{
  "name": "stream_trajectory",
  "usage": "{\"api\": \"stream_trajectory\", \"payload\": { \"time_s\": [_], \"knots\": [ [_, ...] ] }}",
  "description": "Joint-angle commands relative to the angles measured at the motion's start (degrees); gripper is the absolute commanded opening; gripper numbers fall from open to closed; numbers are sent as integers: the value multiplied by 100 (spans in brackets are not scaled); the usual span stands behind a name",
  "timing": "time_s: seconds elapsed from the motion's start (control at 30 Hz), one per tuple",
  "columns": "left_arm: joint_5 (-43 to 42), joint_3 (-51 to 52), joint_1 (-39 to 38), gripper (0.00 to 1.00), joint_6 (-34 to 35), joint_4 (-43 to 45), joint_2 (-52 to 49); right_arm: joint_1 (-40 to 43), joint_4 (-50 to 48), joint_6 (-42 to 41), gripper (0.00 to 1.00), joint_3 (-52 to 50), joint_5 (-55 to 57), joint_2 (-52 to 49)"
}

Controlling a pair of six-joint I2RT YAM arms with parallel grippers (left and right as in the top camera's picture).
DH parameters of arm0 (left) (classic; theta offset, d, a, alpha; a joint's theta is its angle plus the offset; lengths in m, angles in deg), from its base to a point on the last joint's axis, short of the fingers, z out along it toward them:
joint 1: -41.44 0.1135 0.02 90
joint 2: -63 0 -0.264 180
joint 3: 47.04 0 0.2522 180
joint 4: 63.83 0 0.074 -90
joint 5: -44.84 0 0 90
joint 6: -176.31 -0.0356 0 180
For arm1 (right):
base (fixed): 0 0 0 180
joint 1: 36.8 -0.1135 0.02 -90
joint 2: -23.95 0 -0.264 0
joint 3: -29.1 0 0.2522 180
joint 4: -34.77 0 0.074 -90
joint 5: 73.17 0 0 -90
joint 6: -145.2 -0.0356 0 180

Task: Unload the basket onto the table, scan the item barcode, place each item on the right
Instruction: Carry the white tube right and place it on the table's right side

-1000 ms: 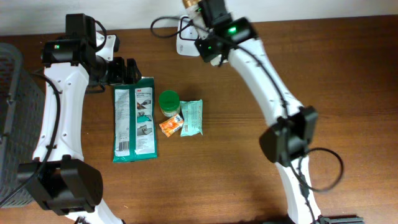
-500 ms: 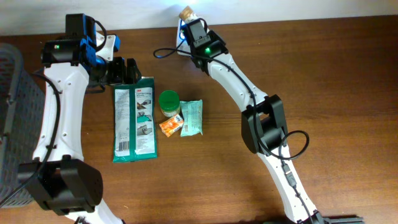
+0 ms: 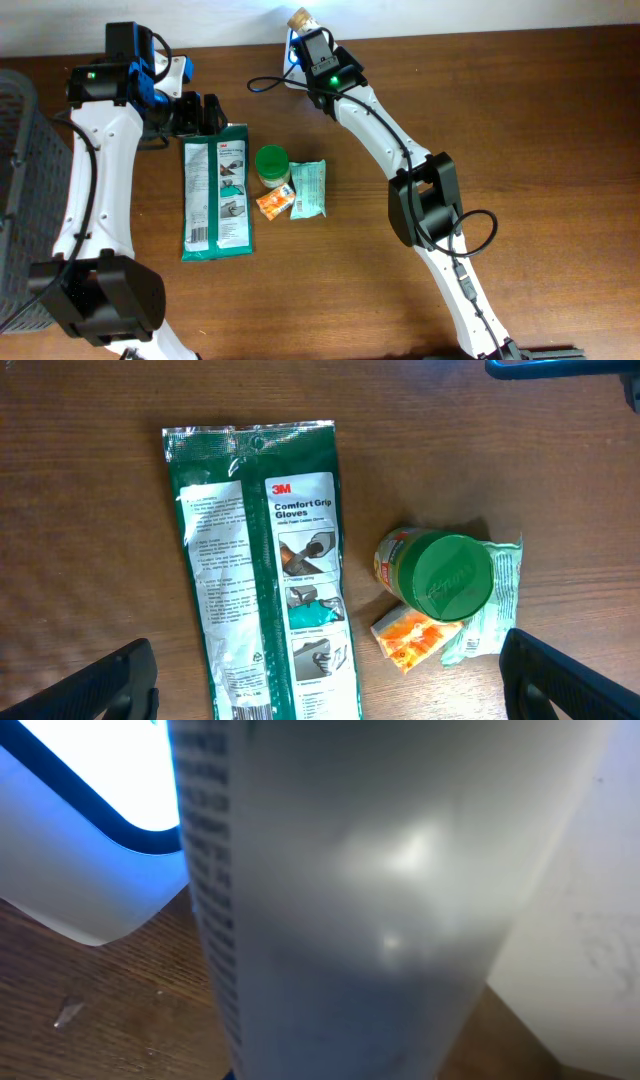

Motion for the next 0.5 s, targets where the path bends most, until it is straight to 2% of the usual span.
{"api": "stream_trajectory", "payload": {
  "time_s": [0.0,0.1,0.23,0.37,0.47],
  "knots": [
    [-17,-35,35,99,-105,9,-35,11,140,-514,4,129,-398,501],
    [-17,-35,35,99,-105,9,-35,83,483,-1032,4,131,-1091,909],
    [-17,-35,35,99,-105,9,-35,407,1484,-2013,4,131,-2531,1576],
    [-17,-35,35,99,-105,9,-35,1008,2850,-2796,4,131,-4266,2173],
    [-17,-35,35,99,-105,9,-35,1615,4122,-2811,4,131,-5215,2441]
  ]
}}
